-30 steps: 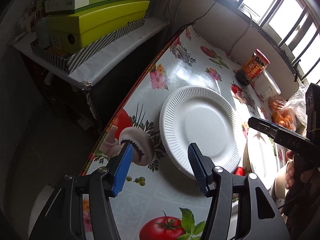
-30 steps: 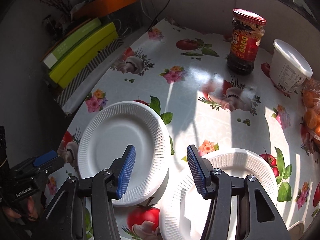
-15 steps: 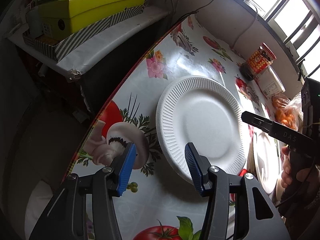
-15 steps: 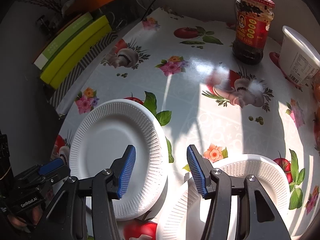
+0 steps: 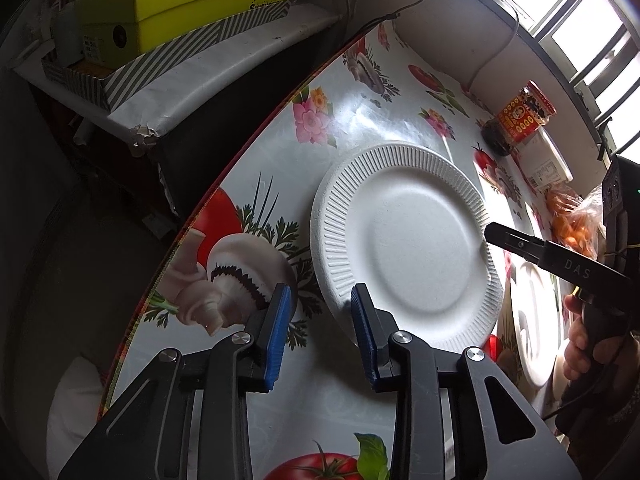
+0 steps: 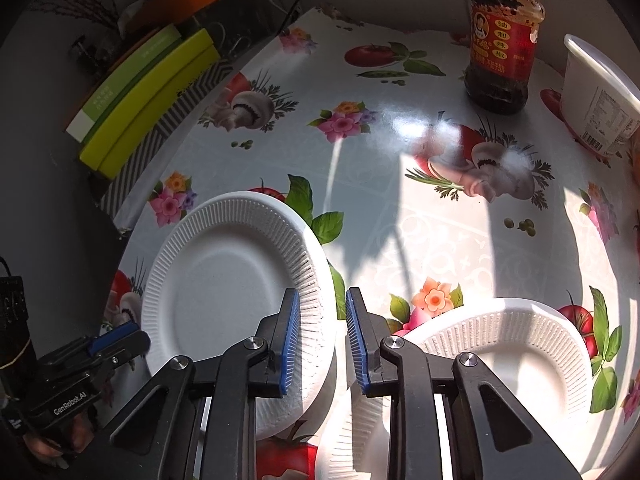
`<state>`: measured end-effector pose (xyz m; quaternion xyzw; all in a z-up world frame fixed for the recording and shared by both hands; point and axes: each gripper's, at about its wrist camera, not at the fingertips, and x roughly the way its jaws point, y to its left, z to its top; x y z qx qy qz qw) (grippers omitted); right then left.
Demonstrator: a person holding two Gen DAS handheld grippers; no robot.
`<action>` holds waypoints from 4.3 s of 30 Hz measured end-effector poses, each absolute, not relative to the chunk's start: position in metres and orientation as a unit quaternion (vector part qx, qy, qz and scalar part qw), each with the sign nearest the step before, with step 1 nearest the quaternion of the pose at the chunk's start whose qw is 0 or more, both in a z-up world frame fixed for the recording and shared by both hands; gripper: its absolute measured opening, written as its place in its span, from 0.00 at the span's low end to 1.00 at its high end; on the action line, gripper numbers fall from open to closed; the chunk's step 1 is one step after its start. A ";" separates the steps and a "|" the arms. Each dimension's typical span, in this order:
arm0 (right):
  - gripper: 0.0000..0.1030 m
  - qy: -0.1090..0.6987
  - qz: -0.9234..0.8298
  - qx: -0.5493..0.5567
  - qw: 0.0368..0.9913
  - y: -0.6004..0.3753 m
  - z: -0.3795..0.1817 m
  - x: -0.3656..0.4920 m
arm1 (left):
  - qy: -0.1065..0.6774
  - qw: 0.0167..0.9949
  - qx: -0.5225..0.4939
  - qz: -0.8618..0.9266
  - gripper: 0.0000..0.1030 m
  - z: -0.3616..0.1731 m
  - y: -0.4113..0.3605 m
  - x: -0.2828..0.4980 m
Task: Organize plates and bowls
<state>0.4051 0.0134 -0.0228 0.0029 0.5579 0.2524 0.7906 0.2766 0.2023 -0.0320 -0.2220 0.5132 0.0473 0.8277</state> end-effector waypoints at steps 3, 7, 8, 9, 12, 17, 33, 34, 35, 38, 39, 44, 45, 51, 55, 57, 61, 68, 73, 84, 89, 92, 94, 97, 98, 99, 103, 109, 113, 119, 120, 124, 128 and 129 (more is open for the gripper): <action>0.17 0.560 0.256 0.000 0.788 0.015 -0.024 0.404 | 0.514 0.826 -0.228 0.044 0.24 -0.033 0.203 0.277; 0.17 0.558 0.255 -0.003 0.790 0.015 -0.023 0.404 | 0.513 0.826 -0.228 0.045 0.21 -0.033 0.202 0.278; 0.17 0.558 0.255 -0.003 0.790 0.015 -0.023 0.404 | 0.513 0.826 -0.228 0.046 0.21 -0.033 0.202 0.278; 0.17 0.558 0.255 -0.003 0.790 0.015 -0.023 0.404 | 0.513 0.826 -0.229 0.047 0.20 -0.033 0.201 0.278; 0.17 0.558 0.255 -0.002 0.790 0.015 -0.023 0.405 | 0.513 0.827 -0.228 0.046 0.18 -0.032 0.200 0.278; 0.17 0.559 0.255 -0.001 0.789 0.015 -0.023 0.405 | 0.511 0.828 -0.226 0.047 0.17 -0.030 0.200 0.279; 0.16 0.560 0.255 0.013 0.788 0.011 -0.023 0.405 | 0.506 0.828 -0.235 0.048 0.15 -0.027 0.201 0.277; 0.16 0.559 0.256 0.014 0.788 0.011 -0.022 0.405 | 0.505 0.829 -0.235 0.048 0.15 -0.026 0.202 0.277; 0.16 0.558 0.257 0.016 0.789 0.011 -0.021 0.404 | 0.504 0.829 -0.235 0.048 0.15 -0.026 0.202 0.276; 0.16 0.557 0.257 0.018 0.789 0.010 -0.018 0.401 | 0.503 0.832 -0.231 0.049 0.15 -0.023 0.201 0.274; 0.16 0.557 0.257 0.019 0.790 0.010 -0.017 0.400 | 0.502 0.832 -0.230 0.049 0.15 -0.022 0.201 0.274; 0.16 0.556 0.258 0.029 0.789 0.007 -0.012 0.396 | 0.498 0.835 -0.229 0.048 0.15 -0.016 0.200 0.269; 0.16 0.557 0.258 0.030 0.789 0.006 -0.011 0.395 | 0.497 0.836 -0.228 0.048 0.15 -0.015 0.200 0.268; 0.16 0.554 0.256 0.030 0.792 0.003 -0.002 0.385 | 0.492 0.840 -0.225 0.045 0.15 -0.008 0.196 0.260; 0.16 0.553 0.254 0.033 0.792 -0.002 0.003 0.377 | 0.490 0.842 -0.223 0.041 0.15 -0.003 0.193 0.254; 0.16 0.551 0.254 0.031 0.794 -0.004 0.007 0.371 | 0.487 0.844 -0.222 0.038 0.15 -0.001 0.191 0.250; 0.16 0.550 0.254 0.040 0.795 -0.012 0.012 0.360 | 0.484 0.846 -0.222 0.031 0.15 0.002 0.188 0.242; 0.16 0.545 0.252 0.047 0.798 -0.024 0.021 0.340 | 0.479 0.849 -0.220 0.022 0.15 0.008 0.181 0.226; 0.16 0.541 0.250 0.049 0.801 -0.034 0.026 0.323 | 0.477 0.852 -0.217 0.012 0.15 0.011 0.175 0.214; 0.16 0.538 0.242 0.052 0.805 -0.054 0.031 0.285 | 0.471 0.857 -0.209 -0.010 0.15 0.019 0.159 0.183; 0.16 0.536 0.240 0.057 0.807 -0.063 0.033 0.271 | 0.473 0.857 -0.205 -0.015 0.15 0.020 0.152 0.173; 0.16 0.536 0.239 0.058 0.808 -0.068 0.034 0.263 | 0.474 0.857 -0.202 -0.020 0.15 0.020 0.148 0.167; 0.16 0.535 0.239 0.060 0.808 -0.072 0.034 0.258 | 0.474 0.857 -0.199 -0.022 0.15 0.021 0.144 0.163; 0.16 0.536 0.235 0.062 0.808 -0.078 0.033 0.250 | 0.475 0.858 -0.194 -0.026 0.15 0.021 0.138 0.157; 0.16 0.537 0.234 0.062 0.808 -0.080 0.033 0.247 | 0.475 0.858 -0.193 -0.027 0.15 0.020 0.136 0.155; 0.16 0.537 0.232 0.063 0.808 -0.082 0.032 0.244 | 0.476 0.858 -0.191 -0.029 0.15 0.020 0.134 0.153; 0.16 0.540 0.227 0.067 0.808 -0.089 0.030 0.232 | 0.477 0.858 -0.185 -0.033 0.15 0.017 0.128 0.145; 0.16 0.545 0.221 0.070 0.806 -0.099 0.023 0.217 | 0.486 0.854 -0.181 -0.038 0.15 0.009 0.119 0.135; 0.16 0.546 0.216 0.071 0.806 -0.104 0.020 0.207 | 0.492 0.851 -0.177 -0.043 0.15 0.003 0.113 0.129; 0.16 0.550 0.211 0.068 0.806 -0.109 0.016 0.198 | 0.499 0.848 -0.175 -0.047 0.15 -0.002 0.109 0.122; 0.16 0.551 0.211 0.068 0.805 -0.109 0.015 0.197 | 0.500 0.847 -0.175 -0.047 0.15 -0.003 0.108 0.121; 0.16 0.554 0.208 0.069 0.803 -0.110 0.011 0.193 | 0.506 0.843 -0.174 -0.048 0.15 -0.009 0.106 0.117; 0.16 0.555 0.207 0.067 0.803 -0.110 0.007 0.189 | 0.510 0.841 -0.174 -0.049 0.15 -0.013 0.105 0.113; 0.16 0.557 0.207 0.067 0.802 -0.110 0.006 0.189 | 0.512 0.840 -0.174 -0.048 0.15 -0.014 0.104 0.113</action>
